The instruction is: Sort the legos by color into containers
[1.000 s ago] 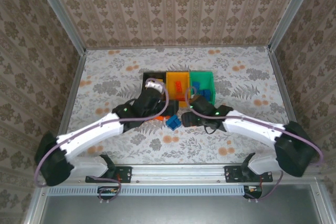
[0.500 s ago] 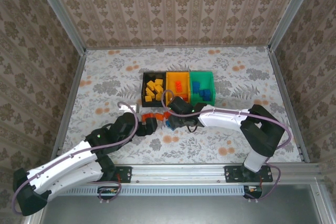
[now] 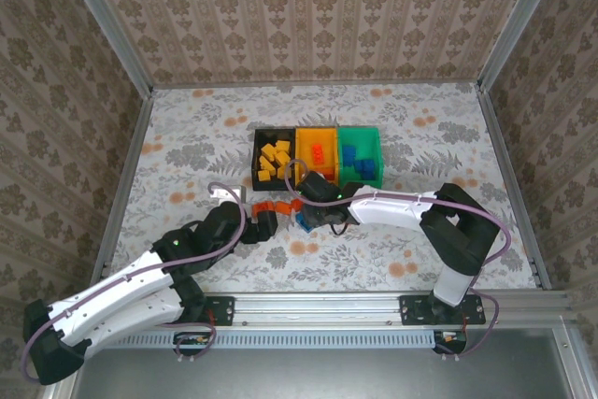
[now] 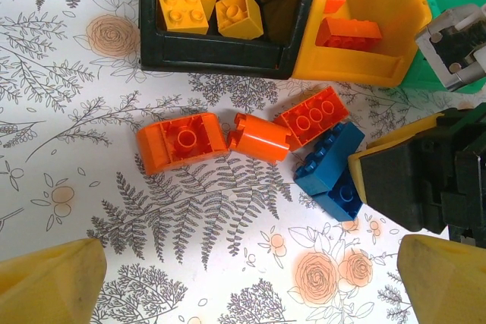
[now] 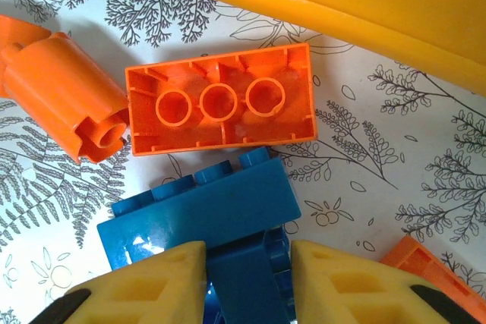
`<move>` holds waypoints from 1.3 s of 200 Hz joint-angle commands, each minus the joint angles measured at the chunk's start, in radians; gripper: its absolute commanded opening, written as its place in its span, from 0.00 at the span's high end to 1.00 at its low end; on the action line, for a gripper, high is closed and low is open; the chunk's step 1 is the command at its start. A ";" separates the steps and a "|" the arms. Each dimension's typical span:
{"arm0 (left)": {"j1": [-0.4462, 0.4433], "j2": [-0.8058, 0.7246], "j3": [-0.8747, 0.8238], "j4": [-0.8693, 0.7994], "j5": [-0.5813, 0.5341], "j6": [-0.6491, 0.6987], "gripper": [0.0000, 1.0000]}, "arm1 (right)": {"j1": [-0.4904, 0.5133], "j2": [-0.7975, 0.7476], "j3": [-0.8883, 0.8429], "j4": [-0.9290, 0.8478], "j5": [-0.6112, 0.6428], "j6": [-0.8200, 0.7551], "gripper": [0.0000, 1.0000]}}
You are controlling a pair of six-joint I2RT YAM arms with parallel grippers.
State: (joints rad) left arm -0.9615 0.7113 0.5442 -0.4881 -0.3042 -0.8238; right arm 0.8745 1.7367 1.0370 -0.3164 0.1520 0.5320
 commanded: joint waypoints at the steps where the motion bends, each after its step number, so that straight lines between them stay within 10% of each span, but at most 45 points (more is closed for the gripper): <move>1: 0.000 -0.004 0.004 -0.021 -0.021 -0.012 0.00 | -0.004 0.017 -0.011 -0.057 0.040 0.019 0.61; 217: 0.006 0.039 -0.015 0.016 -0.007 -0.008 0.00 | -0.028 -0.185 -0.048 -0.113 0.121 0.047 0.73; 260: 0.006 0.074 -0.018 0.047 0.012 0.000 0.00 | -0.200 -0.309 0.013 -0.179 0.131 0.015 0.72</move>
State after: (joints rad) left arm -0.9607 0.7654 0.5358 -0.4690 -0.3027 -0.8310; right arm 0.7769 1.4574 0.9985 -0.4263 0.2417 0.5739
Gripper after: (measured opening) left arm 0.997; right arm 0.277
